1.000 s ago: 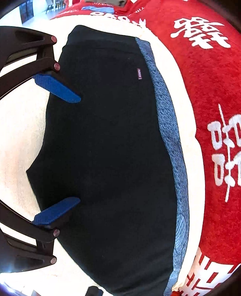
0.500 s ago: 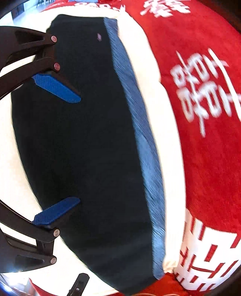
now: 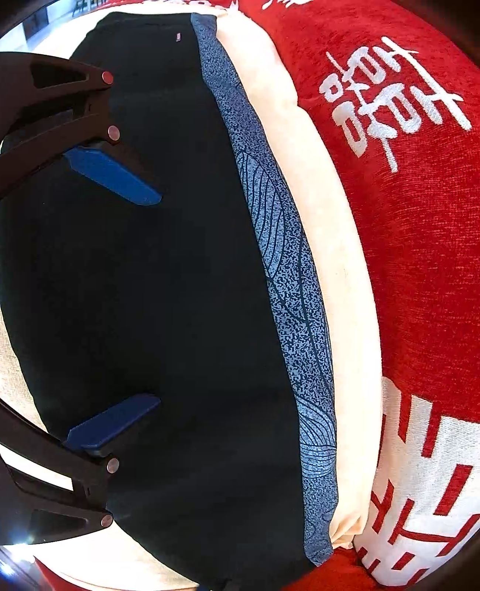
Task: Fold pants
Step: 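Lay the folded trousers down with the right gripper and open it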
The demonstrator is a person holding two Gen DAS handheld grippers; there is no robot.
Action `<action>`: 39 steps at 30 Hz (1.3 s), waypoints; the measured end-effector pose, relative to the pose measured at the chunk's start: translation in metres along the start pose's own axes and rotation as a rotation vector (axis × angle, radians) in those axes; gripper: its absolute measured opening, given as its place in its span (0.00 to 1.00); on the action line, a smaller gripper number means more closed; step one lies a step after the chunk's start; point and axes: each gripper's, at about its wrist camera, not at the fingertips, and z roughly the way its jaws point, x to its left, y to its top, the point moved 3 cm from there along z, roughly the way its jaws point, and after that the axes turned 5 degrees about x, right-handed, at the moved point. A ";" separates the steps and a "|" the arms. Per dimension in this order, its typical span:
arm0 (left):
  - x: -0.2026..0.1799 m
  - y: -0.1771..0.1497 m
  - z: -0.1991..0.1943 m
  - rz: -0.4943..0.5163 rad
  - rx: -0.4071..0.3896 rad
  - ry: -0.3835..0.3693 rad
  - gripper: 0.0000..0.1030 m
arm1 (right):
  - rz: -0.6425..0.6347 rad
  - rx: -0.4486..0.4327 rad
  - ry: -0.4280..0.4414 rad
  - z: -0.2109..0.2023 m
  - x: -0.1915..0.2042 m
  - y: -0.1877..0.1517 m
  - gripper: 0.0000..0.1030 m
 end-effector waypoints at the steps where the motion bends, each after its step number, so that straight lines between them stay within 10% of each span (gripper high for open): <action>1: -0.002 0.001 0.000 0.010 -0.003 0.011 1.00 | -0.017 0.005 0.008 0.001 0.001 0.003 0.21; 9: -0.010 -0.001 -0.003 0.008 -0.004 0.052 1.00 | -0.252 -0.016 -0.045 -0.009 0.025 0.008 0.17; 13: -0.015 -0.001 -0.004 0.015 0.001 0.063 1.00 | -0.191 0.006 -0.105 -0.004 0.000 0.015 0.36; 22: -0.017 0.003 -0.002 0.007 0.022 0.068 1.00 | -0.157 -0.080 -0.117 -0.058 -0.012 0.007 0.39; 39: -0.020 0.002 -0.005 0.014 0.014 0.088 1.00 | -0.400 0.145 -0.024 -0.006 0.040 -0.048 0.39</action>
